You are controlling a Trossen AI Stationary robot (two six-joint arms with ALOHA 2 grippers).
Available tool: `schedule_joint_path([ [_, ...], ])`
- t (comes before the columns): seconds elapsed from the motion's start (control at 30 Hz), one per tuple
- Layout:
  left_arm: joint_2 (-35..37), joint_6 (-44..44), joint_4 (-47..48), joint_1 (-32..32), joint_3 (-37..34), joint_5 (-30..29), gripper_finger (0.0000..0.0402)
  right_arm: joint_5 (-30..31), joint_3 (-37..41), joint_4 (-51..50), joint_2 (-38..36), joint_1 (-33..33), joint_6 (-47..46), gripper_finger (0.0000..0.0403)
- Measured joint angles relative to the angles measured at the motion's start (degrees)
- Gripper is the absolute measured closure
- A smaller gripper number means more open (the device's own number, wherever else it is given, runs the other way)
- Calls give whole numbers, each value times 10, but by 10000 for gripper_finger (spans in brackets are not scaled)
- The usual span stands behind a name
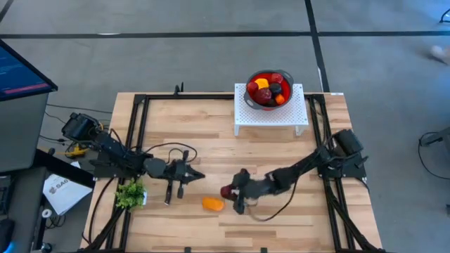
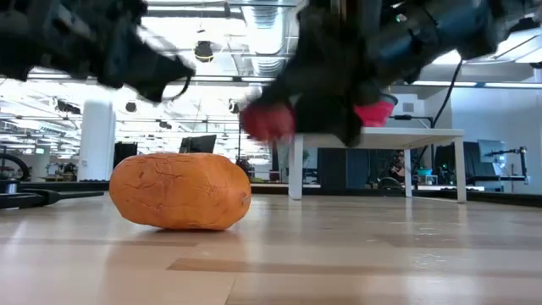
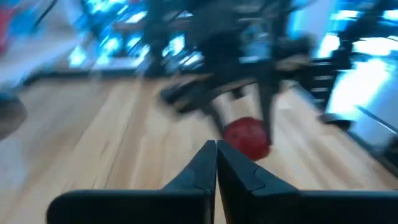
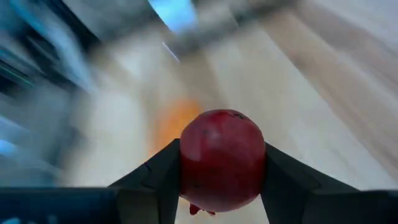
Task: Pick & Place Fruit
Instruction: Put the red pomegranate into the orange strainer bowl on the shelf
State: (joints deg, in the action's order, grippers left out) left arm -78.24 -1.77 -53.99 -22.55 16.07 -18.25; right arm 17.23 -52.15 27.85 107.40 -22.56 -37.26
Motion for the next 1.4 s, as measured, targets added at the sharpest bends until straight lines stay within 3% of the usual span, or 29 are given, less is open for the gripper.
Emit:
schedule_joint_path([
  [0.1,-2,71,-1,-3,36,56,366,-73,59,203,2,29,2,217],
  [0.2,-3,142,1,-11,65,89,309,-145,74,318,11,56,-2,214],
  [0.3,-14,196,9,-17,86,99,235,-202,70,336,17,74,-6,225],
  [0.47,-60,184,16,-6,120,107,116,-263,46,327,16,92,6,236],
  [0.63,-112,180,17,1,150,103,63,-292,29,307,16,95,13,220],
  [0.83,-133,181,16,1,167,127,89,-295,23,286,17,94,17,216],
  [1.0,-134,182,15,2,169,142,155,-296,22,280,17,93,18,213],
  [1.17,-134,182,18,1,168,151,222,-296,22,273,16,90,19,183],
  [1.4,-134,132,37,1,167,141,222,-285,33,241,15,92,28,136],
])
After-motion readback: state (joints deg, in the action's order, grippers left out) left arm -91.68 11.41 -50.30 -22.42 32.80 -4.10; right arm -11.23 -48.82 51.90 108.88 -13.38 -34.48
